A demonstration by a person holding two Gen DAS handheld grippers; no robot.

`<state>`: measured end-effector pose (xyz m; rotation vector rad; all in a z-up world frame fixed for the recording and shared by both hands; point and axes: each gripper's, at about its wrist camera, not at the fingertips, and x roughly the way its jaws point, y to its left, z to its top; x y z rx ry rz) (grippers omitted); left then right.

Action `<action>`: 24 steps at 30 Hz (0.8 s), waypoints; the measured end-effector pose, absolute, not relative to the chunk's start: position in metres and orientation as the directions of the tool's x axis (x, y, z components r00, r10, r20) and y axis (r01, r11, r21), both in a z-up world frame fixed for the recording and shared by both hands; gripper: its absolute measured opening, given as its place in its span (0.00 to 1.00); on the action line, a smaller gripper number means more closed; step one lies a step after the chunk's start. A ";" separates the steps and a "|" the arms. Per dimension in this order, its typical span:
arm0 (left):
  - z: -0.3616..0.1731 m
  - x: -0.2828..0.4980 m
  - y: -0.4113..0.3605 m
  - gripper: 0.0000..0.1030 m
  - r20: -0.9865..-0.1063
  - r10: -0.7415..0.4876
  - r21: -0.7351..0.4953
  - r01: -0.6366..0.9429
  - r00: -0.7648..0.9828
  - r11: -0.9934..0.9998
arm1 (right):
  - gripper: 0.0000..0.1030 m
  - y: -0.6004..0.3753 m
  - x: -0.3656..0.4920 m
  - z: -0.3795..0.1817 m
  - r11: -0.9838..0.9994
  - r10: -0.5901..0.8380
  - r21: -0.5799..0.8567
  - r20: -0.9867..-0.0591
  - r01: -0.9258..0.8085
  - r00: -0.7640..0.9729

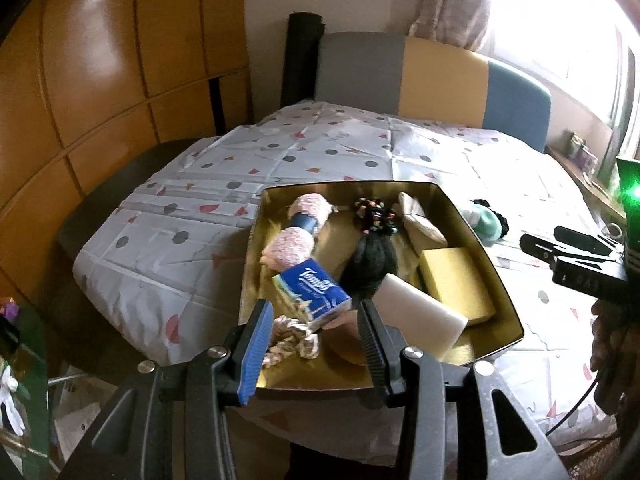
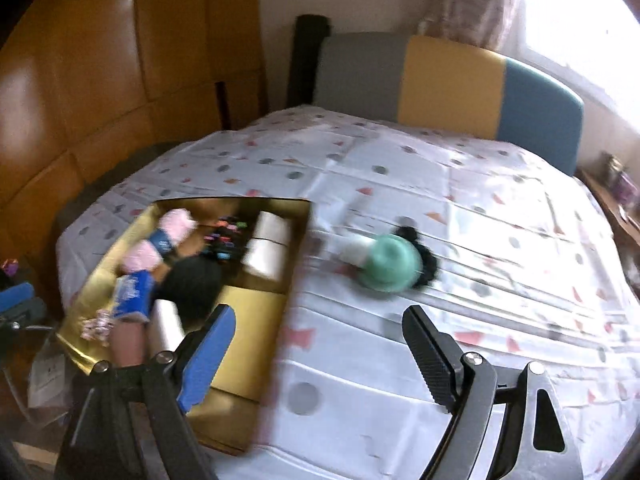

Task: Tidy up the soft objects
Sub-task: 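Open the right tool to drop the Tempo pack and withdraw toward the bed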

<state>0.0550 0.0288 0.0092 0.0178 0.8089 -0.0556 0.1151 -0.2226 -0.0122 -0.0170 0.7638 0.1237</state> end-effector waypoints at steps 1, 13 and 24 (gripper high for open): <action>0.009 0.056 0.026 0.43 -0.725 -0.048 -0.007 0.064 0.687 0.998 | 0.83 -0.232 0.115 -0.014 0.995 0.089 0.025 -0.693 -0.100 0.715; 0.011 0.076 -0.021 0.43 -0.753 -0.135 -0.010 0.194 0.644 0.981 | 0.84 -0.353 0.117 -0.053 0.988 -0.105 0.003 -0.734 0.157 0.671; 0.024 0.124 -0.115 0.43 -0.756 -0.259 0.058 0.456 0.601 0.888 | 0.84 -0.399 0.115 -0.065 0.939 -0.093 0.145 -0.766 0.312 0.636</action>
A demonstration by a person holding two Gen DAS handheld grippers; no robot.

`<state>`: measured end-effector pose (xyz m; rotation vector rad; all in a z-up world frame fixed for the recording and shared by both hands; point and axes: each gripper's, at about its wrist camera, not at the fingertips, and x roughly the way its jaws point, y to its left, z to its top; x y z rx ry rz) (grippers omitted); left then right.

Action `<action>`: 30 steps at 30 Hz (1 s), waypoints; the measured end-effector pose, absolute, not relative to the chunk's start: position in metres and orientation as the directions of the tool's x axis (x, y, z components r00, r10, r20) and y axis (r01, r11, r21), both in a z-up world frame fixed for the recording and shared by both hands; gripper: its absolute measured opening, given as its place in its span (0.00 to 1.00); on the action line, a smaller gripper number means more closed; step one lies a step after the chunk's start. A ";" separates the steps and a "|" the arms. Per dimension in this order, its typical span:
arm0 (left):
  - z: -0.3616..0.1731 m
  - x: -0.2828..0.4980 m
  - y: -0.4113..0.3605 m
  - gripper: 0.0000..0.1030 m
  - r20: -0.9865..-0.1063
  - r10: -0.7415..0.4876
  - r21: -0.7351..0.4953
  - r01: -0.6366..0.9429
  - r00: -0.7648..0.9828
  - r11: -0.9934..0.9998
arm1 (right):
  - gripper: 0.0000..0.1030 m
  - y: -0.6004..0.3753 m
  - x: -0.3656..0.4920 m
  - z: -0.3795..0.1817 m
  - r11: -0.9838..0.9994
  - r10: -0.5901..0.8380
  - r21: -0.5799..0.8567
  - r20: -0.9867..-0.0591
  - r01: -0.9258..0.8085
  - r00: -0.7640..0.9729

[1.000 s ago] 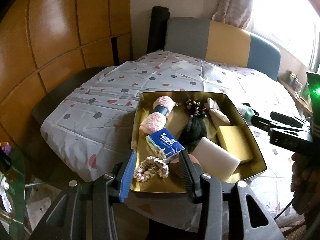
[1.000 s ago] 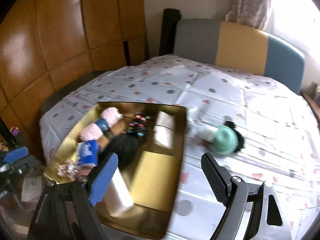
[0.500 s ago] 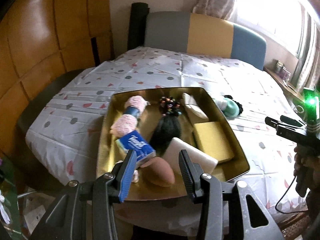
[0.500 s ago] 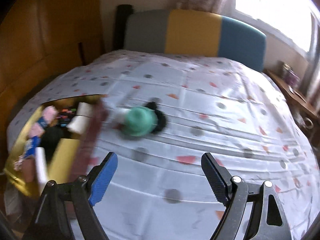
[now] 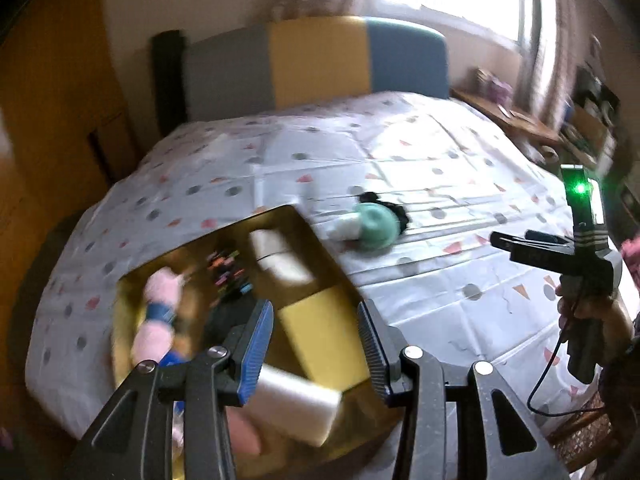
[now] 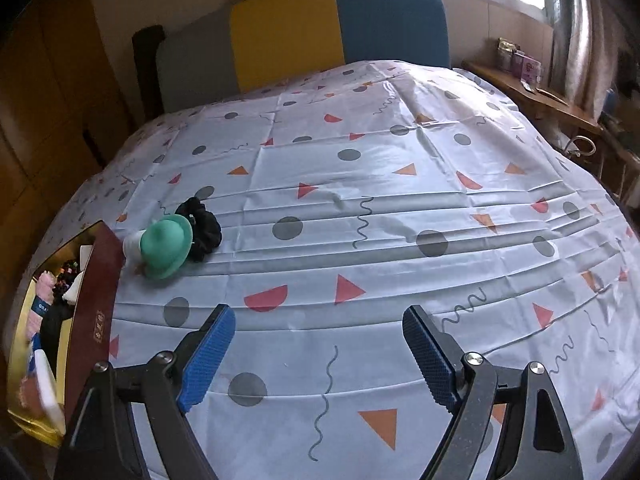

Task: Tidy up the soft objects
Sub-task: 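Open the right tool to drop the Tempo pack and withdraw toward the bed, then grasp the green sponge brush with the left tool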

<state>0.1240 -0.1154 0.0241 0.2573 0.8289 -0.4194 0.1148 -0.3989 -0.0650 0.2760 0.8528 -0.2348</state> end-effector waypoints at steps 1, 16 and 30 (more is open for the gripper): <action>0.024 0.129 -0.123 0.43 -0.756 -0.264 0.066 0.471 0.599 0.880 | 0.84 -0.399 0.116 -0.065 0.938 -0.085 0.155 -0.766 0.312 0.637; -0.021 0.207 -0.212 0.64 -0.851 -0.261 0.080 0.604 0.455 0.793 | 0.86 -0.409 0.117 -0.062 0.914 -0.038 0.229 -0.772 0.334 0.634; -0.064 0.253 -0.279 0.81 -0.884 -0.176 0.260 0.767 0.434 0.587 | 0.87 -0.415 0.116 -0.060 0.891 0.004 0.294 -0.768 0.347 0.640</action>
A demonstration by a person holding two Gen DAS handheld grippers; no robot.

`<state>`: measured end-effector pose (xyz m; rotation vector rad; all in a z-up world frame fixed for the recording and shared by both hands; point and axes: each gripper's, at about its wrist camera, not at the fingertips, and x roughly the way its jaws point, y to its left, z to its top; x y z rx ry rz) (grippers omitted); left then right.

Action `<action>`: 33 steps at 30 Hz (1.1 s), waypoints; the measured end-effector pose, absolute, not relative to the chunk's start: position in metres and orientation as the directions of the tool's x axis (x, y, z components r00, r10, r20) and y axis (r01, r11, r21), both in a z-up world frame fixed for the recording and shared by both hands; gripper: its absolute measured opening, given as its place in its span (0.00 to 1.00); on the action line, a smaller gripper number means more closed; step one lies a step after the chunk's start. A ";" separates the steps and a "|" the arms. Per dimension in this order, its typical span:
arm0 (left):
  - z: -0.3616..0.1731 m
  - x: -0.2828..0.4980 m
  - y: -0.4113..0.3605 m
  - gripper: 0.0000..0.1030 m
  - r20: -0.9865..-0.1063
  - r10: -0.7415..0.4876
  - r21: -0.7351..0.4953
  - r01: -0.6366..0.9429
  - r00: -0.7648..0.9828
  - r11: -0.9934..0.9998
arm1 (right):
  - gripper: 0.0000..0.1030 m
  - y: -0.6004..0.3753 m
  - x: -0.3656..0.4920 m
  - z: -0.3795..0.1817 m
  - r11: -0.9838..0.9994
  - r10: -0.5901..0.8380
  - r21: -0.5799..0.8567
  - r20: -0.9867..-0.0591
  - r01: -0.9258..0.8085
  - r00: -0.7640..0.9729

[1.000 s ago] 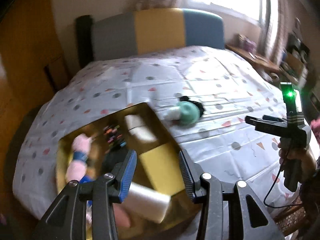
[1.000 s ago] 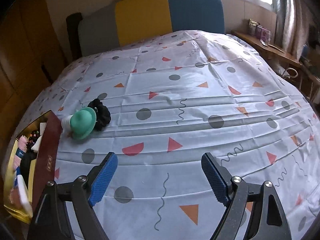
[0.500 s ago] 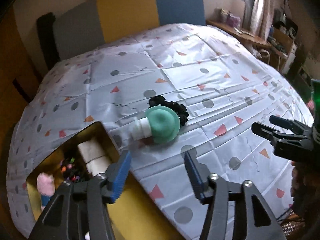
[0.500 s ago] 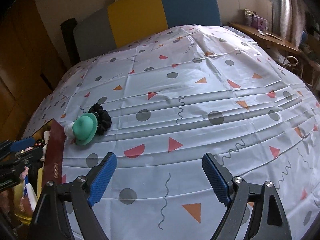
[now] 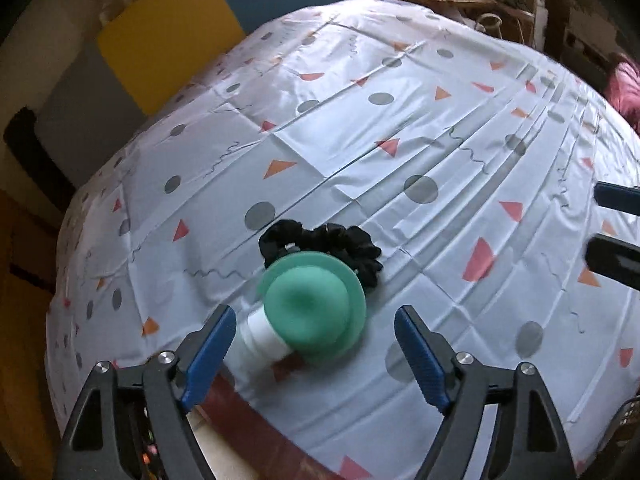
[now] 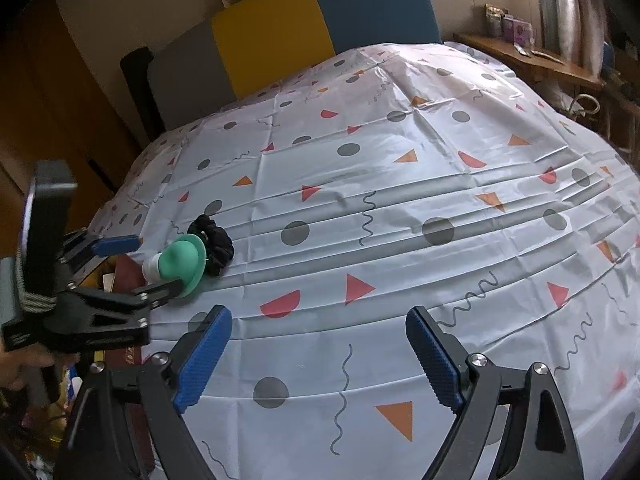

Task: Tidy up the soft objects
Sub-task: 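Grasp the green sponge brush with the left tool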

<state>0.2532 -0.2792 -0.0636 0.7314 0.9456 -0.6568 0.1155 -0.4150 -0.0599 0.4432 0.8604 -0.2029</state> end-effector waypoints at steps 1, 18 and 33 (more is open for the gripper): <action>-0.067 0.256 -0.282 0.81 -0.886 -0.171 0.263 0.771 0.430 0.580 | 0.87 -0.416 0.116 -0.060 0.888 0.009 0.300 -0.769 0.348 0.639; -0.082 0.268 -0.281 0.55 -0.908 -0.220 0.155 0.774 0.357 0.614 | 0.87 -0.416 0.118 -0.061 0.878 0.039 0.333 -0.766 0.344 0.642; -0.028 0.163 -0.249 0.55 -0.885 -0.391 -0.091 0.729 0.253 0.678 | 0.87 -0.420 0.114 -0.062 0.880 0.009 0.310 -0.770 0.361 0.638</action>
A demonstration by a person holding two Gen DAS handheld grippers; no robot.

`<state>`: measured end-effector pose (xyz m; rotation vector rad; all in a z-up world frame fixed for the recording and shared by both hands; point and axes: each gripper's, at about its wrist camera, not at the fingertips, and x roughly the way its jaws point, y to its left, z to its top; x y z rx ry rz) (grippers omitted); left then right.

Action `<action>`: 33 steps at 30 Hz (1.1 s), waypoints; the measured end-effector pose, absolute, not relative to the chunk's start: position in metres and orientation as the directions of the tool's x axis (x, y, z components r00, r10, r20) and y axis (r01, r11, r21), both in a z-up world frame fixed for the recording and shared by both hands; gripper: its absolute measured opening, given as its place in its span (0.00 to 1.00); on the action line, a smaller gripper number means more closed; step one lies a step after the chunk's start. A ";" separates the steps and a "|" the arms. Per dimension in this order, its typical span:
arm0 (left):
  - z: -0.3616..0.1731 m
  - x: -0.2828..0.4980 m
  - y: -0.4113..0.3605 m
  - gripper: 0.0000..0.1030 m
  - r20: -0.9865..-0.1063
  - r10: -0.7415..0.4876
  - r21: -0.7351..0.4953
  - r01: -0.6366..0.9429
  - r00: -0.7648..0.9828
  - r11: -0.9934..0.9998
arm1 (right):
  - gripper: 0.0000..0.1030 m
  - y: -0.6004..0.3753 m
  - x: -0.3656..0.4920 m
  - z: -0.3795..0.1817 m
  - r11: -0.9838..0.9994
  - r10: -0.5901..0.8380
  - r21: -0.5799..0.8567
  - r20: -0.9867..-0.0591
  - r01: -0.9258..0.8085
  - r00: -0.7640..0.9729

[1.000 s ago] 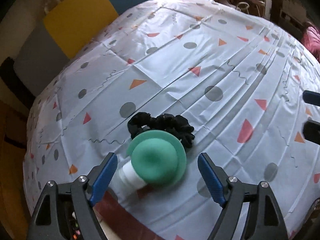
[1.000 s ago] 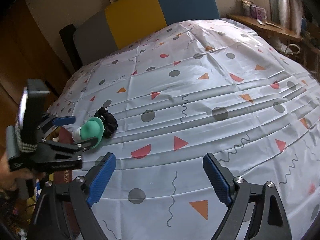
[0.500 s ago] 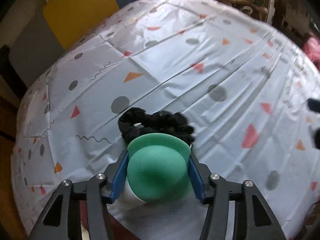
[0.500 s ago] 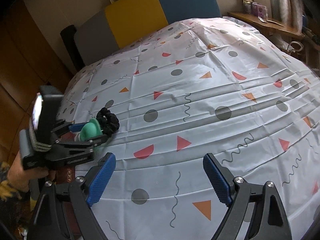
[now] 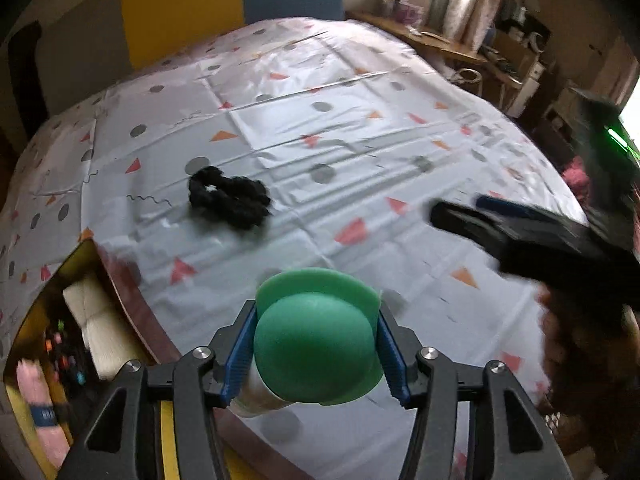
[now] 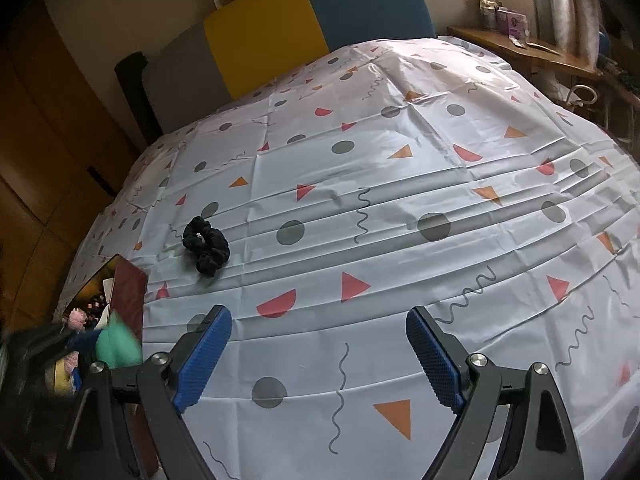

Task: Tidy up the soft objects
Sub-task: 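Grasp the green sponge brush with the left tool, then grasp the black scrunchie with the right tool while the left tool holds the green brush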

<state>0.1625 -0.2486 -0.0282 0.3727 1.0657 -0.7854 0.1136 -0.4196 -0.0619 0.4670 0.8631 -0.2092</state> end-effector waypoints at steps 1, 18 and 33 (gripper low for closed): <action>-0.026 0.152 -0.247 0.55 -0.881 -0.394 -0.084 0.732 0.262 0.676 | 0.87 -0.419 0.113 -0.062 0.879 0.011 0.310 -0.772 0.361 0.636; -0.044 0.069 -0.219 0.54 -0.841 -0.488 -0.226 0.667 0.234 0.710 | 0.84 -0.399 0.135 -0.073 0.929 0.117 0.291 -0.817 0.229 0.564; -0.065 0.051 -0.208 0.54 -0.817 -0.499 -0.166 0.709 0.291 0.686 | 0.80 -0.311 0.291 -0.091 0.997 0.009 -0.030 -0.858 -0.067 0.513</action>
